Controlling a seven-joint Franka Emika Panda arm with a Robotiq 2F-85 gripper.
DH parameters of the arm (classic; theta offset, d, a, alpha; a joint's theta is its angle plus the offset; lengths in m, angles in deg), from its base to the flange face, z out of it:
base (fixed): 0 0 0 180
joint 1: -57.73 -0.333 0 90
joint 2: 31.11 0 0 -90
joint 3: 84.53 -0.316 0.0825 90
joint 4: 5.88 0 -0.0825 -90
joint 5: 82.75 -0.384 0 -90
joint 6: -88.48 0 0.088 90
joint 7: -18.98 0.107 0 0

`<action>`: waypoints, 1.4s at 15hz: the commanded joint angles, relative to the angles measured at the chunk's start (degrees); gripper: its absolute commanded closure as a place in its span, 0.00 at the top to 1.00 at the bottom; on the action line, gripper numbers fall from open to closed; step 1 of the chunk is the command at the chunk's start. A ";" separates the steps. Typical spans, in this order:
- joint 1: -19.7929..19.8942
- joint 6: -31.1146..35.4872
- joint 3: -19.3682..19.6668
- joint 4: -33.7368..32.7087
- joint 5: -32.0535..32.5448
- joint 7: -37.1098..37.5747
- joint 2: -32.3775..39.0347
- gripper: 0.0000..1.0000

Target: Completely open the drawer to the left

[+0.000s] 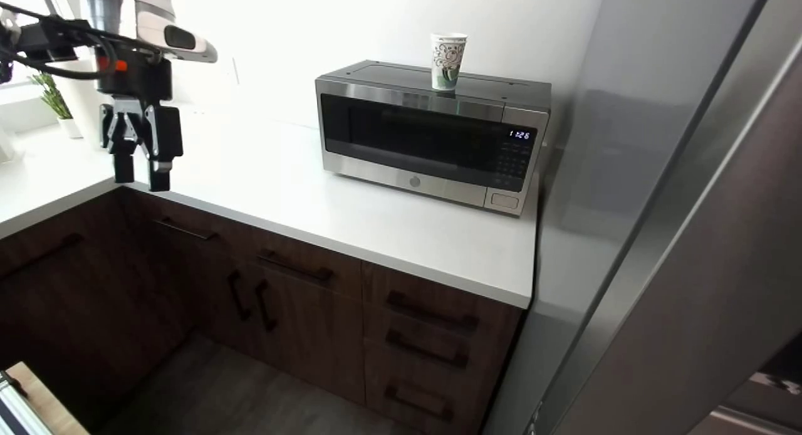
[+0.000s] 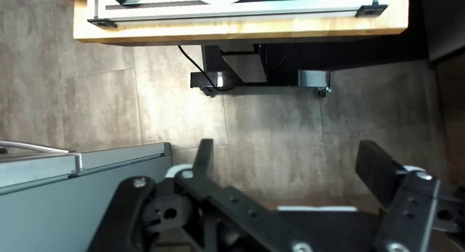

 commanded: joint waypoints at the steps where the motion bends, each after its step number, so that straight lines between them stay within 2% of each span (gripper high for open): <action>1: -5.91 3.17 -2.64 0.87 -2.35 -3.21 6.19 1.00; 6: -13.01 12.96 -8.13 -0.16 -0.86 -6.44 16.90 1.00; 9: -16.10 19.83 -10.09 -1.87 0.30 -9.73 22.31 1.00; 10: -15.40 17.41 -8.90 0.02 -0.80 -7.31 18.48 1.00; 13: -16.73 19.31 -9.64 -1.29 -0.60 -8.53 21.75 1.00; 16: -16.61 19.31 -9.45 -1.74 -0.55 -9.32 22.01 1.00; 21: -16.84 33.83 -9.44 -3.80 3.07 -21.13 29.76 1.00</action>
